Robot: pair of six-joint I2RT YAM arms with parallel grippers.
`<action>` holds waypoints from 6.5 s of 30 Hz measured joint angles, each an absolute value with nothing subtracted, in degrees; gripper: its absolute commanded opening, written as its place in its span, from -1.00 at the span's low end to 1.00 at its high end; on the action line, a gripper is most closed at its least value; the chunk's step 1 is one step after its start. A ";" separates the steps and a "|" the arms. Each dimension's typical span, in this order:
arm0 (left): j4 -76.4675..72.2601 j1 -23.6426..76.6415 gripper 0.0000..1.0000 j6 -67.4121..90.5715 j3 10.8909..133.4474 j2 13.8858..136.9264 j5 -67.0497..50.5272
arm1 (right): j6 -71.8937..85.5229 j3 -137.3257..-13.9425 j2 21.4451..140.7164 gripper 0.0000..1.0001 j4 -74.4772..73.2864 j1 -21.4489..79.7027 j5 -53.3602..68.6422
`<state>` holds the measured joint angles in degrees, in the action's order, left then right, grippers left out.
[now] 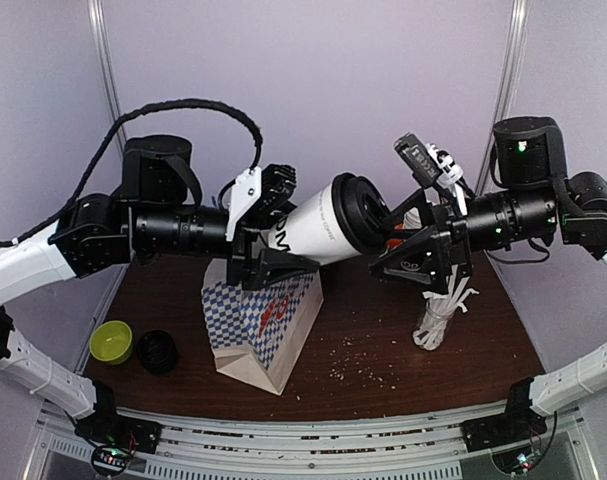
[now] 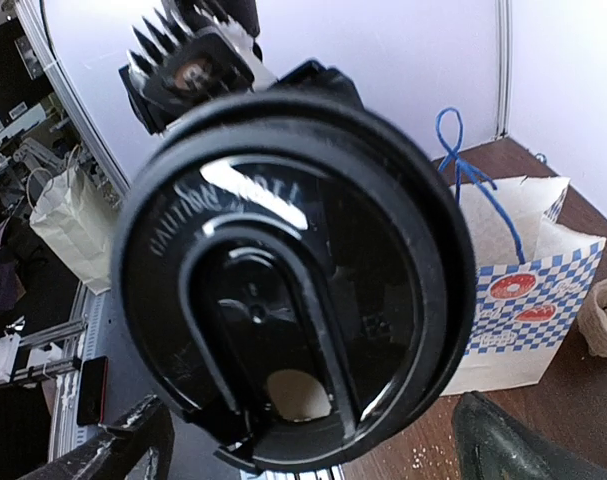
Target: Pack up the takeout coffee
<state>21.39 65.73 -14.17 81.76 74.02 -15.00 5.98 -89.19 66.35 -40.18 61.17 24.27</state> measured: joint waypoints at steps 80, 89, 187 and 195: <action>16.14 65.80 0.96 -3.99 68.99 55.02 6.17 | 6.46 -88.86 66.89 0.61 -32.99 61.28 11.66; 27.73 60.55 0.97 9.21 77.32 59.33 23.31 | 5.43 -91.05 70.24 0.61 -35.59 61.28 0.64; 24.01 71.83 -1.00 4.01 68.62 70.74 31.81 | -0.32 -74.30 75.96 0.49 -24.51 70.70 3.90; 24.01 72.23 -1.00 5.58 68.86 70.98 29.54 | -1.30 -69.87 80.12 0.47 -15.42 71.35 -1.08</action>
<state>24.01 72.23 5.58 68.86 70.98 29.54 -1.30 -69.87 80.12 -15.42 71.35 -1.08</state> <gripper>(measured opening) 0.008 0.815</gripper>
